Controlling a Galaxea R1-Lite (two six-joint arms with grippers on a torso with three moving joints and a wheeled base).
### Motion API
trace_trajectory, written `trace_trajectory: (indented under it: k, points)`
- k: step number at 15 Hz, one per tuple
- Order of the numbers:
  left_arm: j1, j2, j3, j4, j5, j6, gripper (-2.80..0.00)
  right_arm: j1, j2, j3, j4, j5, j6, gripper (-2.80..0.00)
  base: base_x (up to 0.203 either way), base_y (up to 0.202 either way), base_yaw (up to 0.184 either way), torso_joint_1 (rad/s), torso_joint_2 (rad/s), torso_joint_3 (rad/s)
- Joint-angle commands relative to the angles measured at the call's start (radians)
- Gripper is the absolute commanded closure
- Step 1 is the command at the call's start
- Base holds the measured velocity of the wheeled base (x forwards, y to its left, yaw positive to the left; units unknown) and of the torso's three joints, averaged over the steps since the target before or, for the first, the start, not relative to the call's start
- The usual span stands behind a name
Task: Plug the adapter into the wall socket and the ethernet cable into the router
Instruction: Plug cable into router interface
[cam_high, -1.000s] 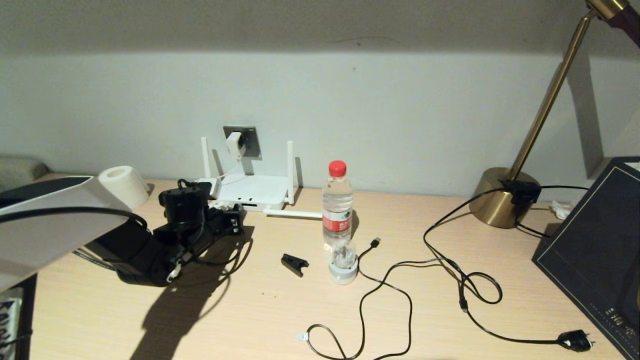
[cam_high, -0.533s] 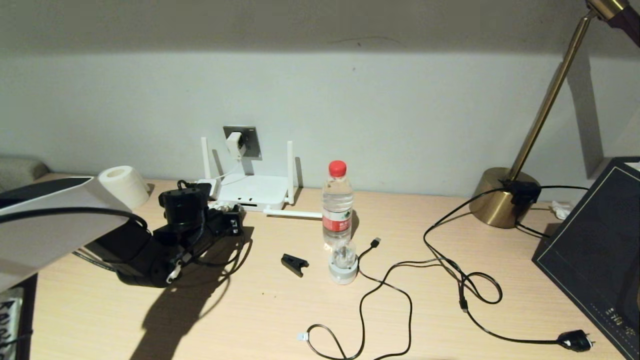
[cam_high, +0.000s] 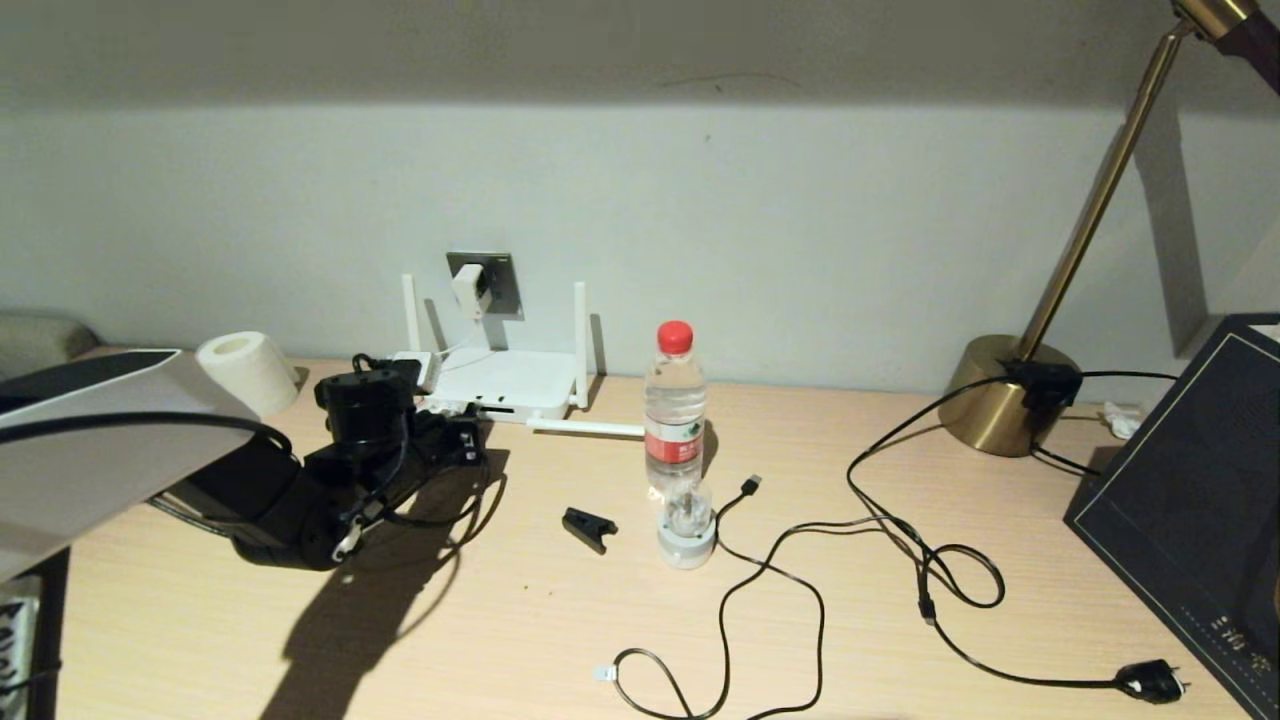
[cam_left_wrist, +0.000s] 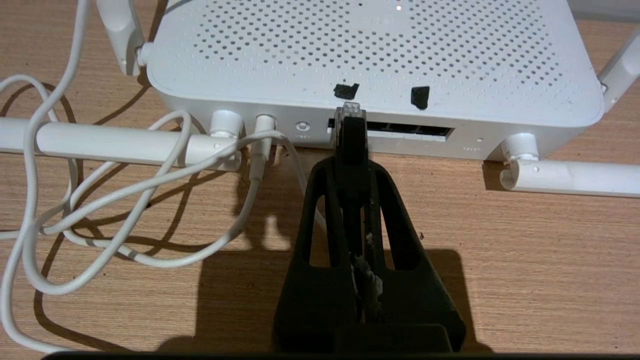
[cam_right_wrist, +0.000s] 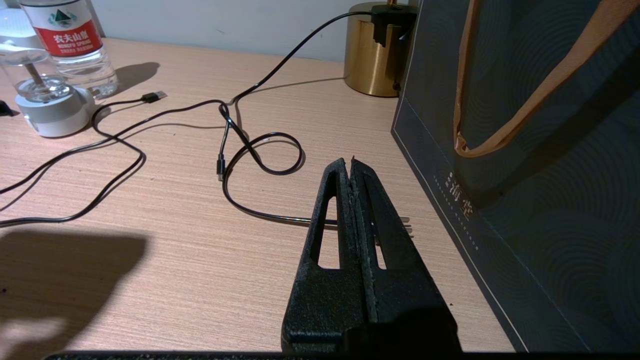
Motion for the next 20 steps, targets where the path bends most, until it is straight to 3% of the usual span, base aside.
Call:
trace_trajectory:
  k: [1,20]
  points:
    - [0.0,0.002,-0.004,-0.004,0.001,0.0,0.0,0.0,0.002,0.035,-0.001,0.001,-0.001,0.0,0.0,0.0,0.0,0.0,0.0,0.0]
    - [0.0,0.025,-0.001,-0.006,0.002,-0.001,0.0,0.0,0.002,0.035,-0.001,0.001,-0.001,0.0,0.0,0.0,0.0,0.0,0.0,0.0]
